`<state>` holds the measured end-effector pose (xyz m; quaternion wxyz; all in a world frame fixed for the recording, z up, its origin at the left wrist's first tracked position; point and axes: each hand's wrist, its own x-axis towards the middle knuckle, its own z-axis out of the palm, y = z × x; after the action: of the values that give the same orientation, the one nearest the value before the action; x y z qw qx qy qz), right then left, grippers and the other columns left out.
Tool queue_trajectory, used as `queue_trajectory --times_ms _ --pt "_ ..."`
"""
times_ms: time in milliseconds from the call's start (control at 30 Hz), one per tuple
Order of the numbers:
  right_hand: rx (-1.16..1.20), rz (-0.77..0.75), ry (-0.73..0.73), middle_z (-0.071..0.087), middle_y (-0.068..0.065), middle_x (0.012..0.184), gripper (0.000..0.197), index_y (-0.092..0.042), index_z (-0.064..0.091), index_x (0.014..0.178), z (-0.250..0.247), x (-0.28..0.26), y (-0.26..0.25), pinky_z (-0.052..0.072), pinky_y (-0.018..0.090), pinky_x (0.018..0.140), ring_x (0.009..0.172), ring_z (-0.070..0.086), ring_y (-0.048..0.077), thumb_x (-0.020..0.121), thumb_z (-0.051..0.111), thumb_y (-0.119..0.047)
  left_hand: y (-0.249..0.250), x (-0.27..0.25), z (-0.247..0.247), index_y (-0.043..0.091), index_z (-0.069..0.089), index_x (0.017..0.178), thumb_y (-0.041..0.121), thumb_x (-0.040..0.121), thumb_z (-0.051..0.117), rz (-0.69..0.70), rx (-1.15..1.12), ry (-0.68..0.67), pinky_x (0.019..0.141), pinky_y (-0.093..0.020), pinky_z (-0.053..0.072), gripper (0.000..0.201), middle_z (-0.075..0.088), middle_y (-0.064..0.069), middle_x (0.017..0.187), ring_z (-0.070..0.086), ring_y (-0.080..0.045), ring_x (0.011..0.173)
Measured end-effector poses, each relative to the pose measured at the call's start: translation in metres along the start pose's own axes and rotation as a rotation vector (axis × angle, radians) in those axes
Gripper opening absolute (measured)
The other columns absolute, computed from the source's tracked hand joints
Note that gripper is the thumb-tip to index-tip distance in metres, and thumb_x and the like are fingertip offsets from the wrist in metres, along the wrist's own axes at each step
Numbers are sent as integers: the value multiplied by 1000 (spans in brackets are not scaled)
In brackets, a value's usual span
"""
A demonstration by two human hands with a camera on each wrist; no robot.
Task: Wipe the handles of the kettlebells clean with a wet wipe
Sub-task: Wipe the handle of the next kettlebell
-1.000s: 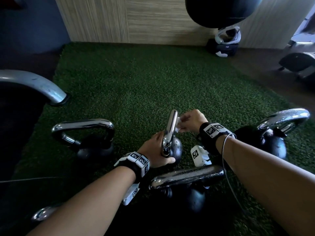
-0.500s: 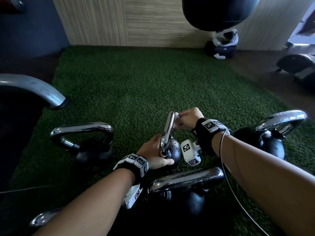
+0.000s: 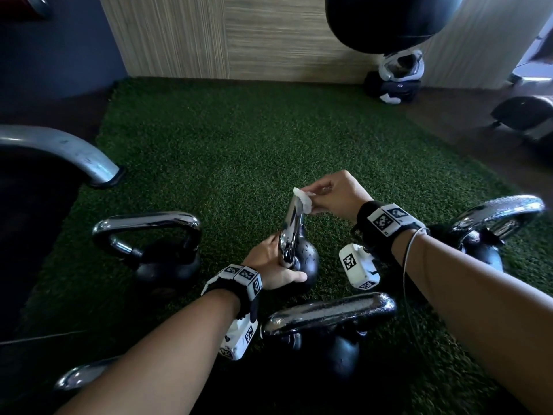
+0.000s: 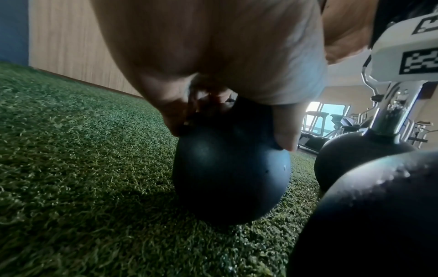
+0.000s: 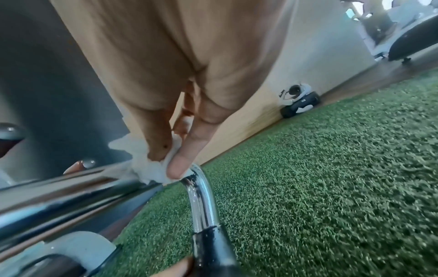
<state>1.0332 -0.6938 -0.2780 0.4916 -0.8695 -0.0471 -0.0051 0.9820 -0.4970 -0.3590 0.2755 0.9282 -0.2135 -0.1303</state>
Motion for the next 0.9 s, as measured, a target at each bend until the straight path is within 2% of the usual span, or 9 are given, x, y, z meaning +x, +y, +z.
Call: queue_trajectory --times_ms 133,300,400,467,567,633,733,800,900 --pt "-23 48 16 80 17 93 11 -10 82 93 0 5 -5 66 34 74 81 79 28 85 82 -3 3 7 -3 30 55 139 53 79 79 -55 17 -21 114 -34 39 68 53 4 146 49 -19 133" --pt "82 24 -225 75 15 94 18 12 70 101 1 -6 -20 65 28 69 75 77 19 85 77 6 -3 16 -1 29 59 137 55 77 81 -131 -26 -23 116 -35 37 69 57 8 143 50 -16 134" --pt "77 27 -228 72 17 95 20 13 66 101 2 -5 -25 64 25 67 73 76 17 86 76 6 -8 23 0 30 66 125 60 71 80 -177 -36 -31 112 -36 41 62 63 9 134 55 -16 127" --pt "83 35 -227 72 16 94 17 11 66 99 2 -6 -27 64 24 67 72 77 16 86 77 6 -7 25 -2 32 66 123 63 70 79 -182 -16 -40 110 -35 43 63 63 8 134 56 -17 125" --pt "80 50 -332 73 16 89 13 4 67 91 2 -13 -28 66 32 72 75 77 21 85 78 6 -7 29 -3 38 60 131 66 67 77 -197 -19 -50 112 -36 42 72 59 12 138 53 -15 128" --pt "71 70 -396 73 16 86 13 2 66 88 4 -15 -30 66 32 72 74 77 22 84 78 8 -7 29 -3 42 59 130 72 61 73 -196 -20 -59 113 -38 41 77 59 14 140 52 -14 131" --pt "79 95 -393 73 18 85 14 3 66 86 4 -14 -34 67 34 73 74 77 23 82 77 11 -10 31 -2 49 50 139 79 51 66 -169 -25 -87 116 -40 38 94 57 15 144 49 -14 136" --pt "71 112 -380 74 21 87 14 6 66 87 7 -14 -35 67 36 73 75 77 26 82 78 11 -12 33 -3 48 48 143 76 55 66 -156 -34 -110 118 -40 35 93 54 14 148 47 -15 139" --pt "-91 135 -423 76 21 86 18 11 66 92 20 -18 -31 67 35 70 76 79 30 81 80 10 -17 33 -4 48 39 151 73 65 65 -74 -44 -149 125 -37 26 93 39 21 159 38 -11 146"
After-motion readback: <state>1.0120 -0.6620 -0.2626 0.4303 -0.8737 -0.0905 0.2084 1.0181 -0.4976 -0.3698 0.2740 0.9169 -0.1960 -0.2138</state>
